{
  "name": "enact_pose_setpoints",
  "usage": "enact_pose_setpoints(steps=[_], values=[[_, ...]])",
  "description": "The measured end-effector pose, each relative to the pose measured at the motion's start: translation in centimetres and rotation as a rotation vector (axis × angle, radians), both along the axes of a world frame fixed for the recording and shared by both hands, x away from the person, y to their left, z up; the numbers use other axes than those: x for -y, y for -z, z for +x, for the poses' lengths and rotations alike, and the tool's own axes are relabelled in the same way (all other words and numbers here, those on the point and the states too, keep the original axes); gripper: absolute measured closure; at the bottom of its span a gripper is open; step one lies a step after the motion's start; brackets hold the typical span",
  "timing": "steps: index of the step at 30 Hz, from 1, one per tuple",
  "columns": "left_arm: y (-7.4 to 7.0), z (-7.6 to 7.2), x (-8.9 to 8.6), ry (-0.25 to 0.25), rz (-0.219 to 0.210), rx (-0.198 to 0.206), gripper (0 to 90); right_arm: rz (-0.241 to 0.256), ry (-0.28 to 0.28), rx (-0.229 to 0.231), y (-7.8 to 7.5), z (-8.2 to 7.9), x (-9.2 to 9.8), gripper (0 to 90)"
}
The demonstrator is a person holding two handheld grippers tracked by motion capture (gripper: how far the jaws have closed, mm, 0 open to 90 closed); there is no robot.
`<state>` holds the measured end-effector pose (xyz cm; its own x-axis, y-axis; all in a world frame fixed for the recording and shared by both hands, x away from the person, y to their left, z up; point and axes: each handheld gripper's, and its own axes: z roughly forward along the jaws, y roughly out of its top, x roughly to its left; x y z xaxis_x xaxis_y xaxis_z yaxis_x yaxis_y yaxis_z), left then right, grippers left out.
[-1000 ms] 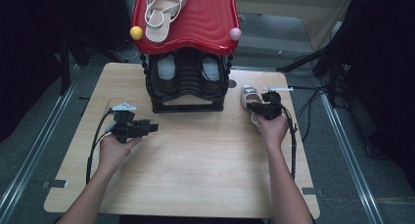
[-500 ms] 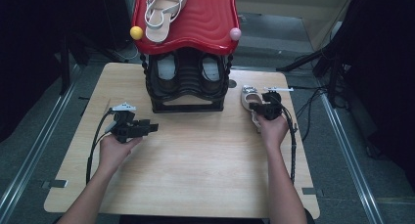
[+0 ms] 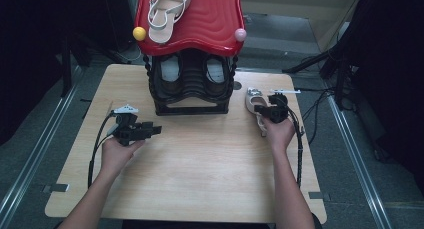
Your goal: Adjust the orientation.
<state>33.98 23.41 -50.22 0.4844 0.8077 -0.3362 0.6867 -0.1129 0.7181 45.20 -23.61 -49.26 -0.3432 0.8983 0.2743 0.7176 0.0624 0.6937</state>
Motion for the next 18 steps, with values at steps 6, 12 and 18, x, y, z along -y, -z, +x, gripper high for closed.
enact_pose_setpoints(steps=[6,12,18], values=[[0.1,0.1,0.0,-0.001,-0.006,-0.007,50.0,0.013,0.002,0.002,-0.4,-0.2,0.5,87.5],[0.2,0.1,0.1,0.005,-0.012,-0.015,49.8,0.042,0.006,0.002,-1.1,-0.4,1.0,87.9],[0.2,0.1,-0.1,0.002,-0.022,-0.015,49.9,0.062,0.002,0.004,-1.6,-0.5,1.4,88.1]])
